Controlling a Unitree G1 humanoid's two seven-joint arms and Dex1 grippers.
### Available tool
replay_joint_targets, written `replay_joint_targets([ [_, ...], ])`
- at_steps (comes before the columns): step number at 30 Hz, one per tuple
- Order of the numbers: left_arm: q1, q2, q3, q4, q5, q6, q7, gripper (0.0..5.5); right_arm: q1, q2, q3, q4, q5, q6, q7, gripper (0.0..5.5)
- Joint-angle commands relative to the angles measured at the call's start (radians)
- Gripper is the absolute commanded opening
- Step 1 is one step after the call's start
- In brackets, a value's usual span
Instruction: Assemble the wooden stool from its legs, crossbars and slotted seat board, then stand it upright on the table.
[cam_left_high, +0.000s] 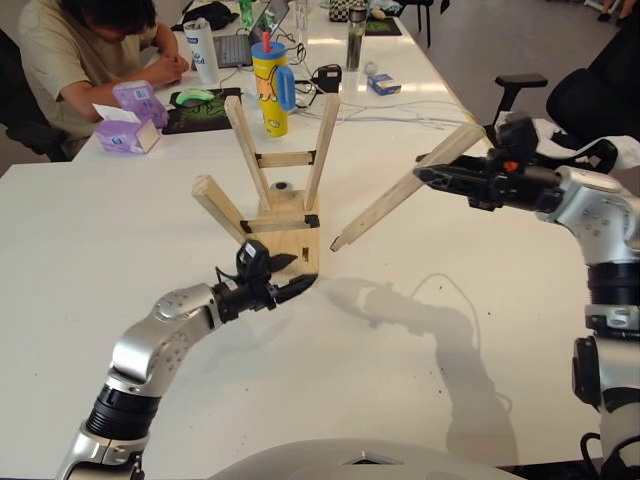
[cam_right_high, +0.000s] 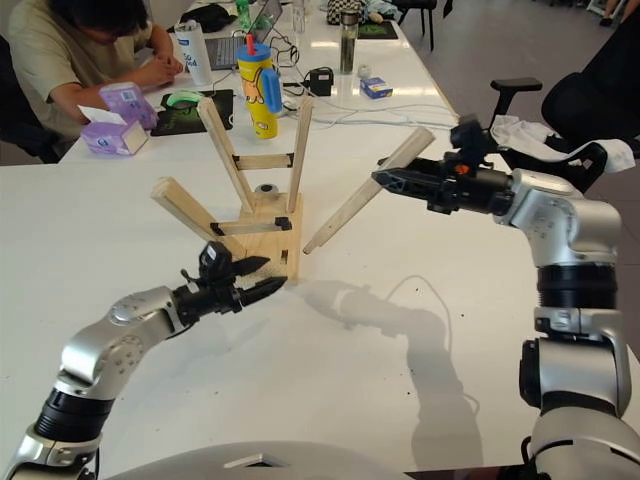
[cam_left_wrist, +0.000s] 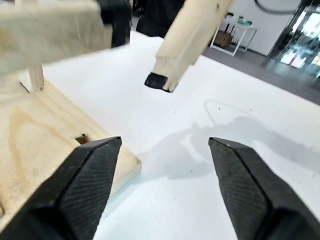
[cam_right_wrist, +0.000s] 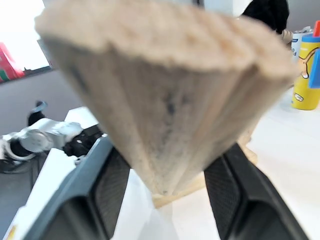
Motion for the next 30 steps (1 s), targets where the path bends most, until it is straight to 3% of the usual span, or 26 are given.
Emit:
replay_joint_targets([
  [1, -0.019, -0.016, -0.077, 0.107, 0.163, -0.098, 0.014, 3.25, -0.108, 0.082, 0.06, 0.177, -0.119, -0.15, 0.076, 2.07],
  [10, -0.04, -0.071, -0.082, 0.211, 0.279, -0.152, 0.027, 3.25, -0.202, 0.189, 0.069, 0.34, -0.217, -0.267, 0.174, 2.07],
  [17, -0.022, -0.048, -0.13, 0.251, 0.346, -0.08, -0.008, 3.25, -0.236, 0.264, 0.08, 0.457, -0.294, -0.354, 0.174, 2.07],
  [30, 0.006, -0.056, -0.14, 0.244, 0.367, -0.051, -0.015, 3.25, -0.319, 0.296, 0.19, 0.544, -0.508, -0.609, 0.168, 2.07],
])
